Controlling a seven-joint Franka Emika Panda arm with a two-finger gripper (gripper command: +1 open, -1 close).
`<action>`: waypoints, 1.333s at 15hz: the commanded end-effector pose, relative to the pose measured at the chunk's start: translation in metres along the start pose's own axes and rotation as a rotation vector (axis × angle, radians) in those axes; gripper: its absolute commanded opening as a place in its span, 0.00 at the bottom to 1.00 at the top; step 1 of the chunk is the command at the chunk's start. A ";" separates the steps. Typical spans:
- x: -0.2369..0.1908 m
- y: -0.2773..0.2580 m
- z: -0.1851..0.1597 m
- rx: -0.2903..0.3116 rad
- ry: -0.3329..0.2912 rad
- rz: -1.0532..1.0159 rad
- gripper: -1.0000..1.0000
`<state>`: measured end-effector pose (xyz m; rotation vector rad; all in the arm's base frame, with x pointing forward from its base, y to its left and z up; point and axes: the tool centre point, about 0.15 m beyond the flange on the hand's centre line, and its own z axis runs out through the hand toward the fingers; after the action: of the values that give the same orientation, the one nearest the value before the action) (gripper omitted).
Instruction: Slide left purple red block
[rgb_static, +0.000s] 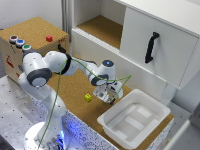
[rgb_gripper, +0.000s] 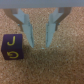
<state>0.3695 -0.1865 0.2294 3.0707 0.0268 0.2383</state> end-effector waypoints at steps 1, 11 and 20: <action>0.022 -0.014 0.024 0.059 -0.033 0.012 0.00; 0.022 -0.073 0.019 0.050 -0.066 0.032 0.00; 0.030 -0.131 0.014 0.074 -0.103 0.061 0.00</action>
<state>0.3915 -0.0861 0.2084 3.1615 -0.0259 0.1613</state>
